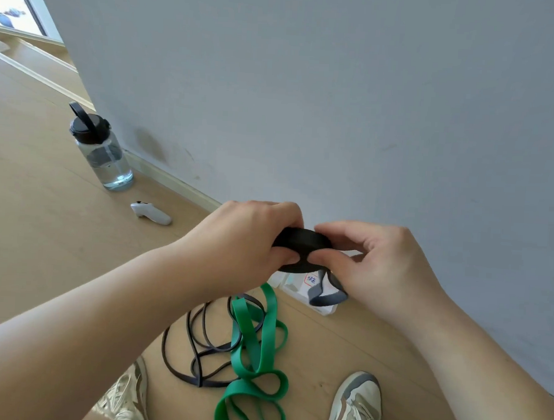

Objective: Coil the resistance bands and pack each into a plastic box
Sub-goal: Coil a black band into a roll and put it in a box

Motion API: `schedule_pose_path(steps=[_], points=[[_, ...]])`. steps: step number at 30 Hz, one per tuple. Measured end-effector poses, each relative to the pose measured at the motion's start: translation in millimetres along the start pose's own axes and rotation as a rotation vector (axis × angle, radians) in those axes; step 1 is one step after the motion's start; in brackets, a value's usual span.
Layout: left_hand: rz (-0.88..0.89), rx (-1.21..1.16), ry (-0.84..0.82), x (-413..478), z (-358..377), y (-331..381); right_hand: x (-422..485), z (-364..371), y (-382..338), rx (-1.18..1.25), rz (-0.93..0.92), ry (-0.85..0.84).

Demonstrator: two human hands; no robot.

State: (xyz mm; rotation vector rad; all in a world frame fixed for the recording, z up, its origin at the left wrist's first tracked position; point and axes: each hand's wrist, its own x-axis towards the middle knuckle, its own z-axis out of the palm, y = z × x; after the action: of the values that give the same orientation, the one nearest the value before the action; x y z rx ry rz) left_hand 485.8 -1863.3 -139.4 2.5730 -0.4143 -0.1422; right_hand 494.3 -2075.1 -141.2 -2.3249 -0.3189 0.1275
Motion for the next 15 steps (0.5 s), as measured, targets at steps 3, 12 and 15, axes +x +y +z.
schedule_pose_path(steps=[3,12,15], points=[[-0.129,-0.157,-0.009,-0.4,-3.3,-4.4,2.8,-3.5,5.8,0.125,0.130,-0.099],[-0.161,-0.519,0.034,-0.5,-7.8,-4.7,4.1,-14.4,0.5,0.203,0.101,-0.041],[-0.144,-0.214,0.032,-0.9,-4.4,-11.2,0.6,-12.1,-2.0,0.099,0.098,-0.095]])
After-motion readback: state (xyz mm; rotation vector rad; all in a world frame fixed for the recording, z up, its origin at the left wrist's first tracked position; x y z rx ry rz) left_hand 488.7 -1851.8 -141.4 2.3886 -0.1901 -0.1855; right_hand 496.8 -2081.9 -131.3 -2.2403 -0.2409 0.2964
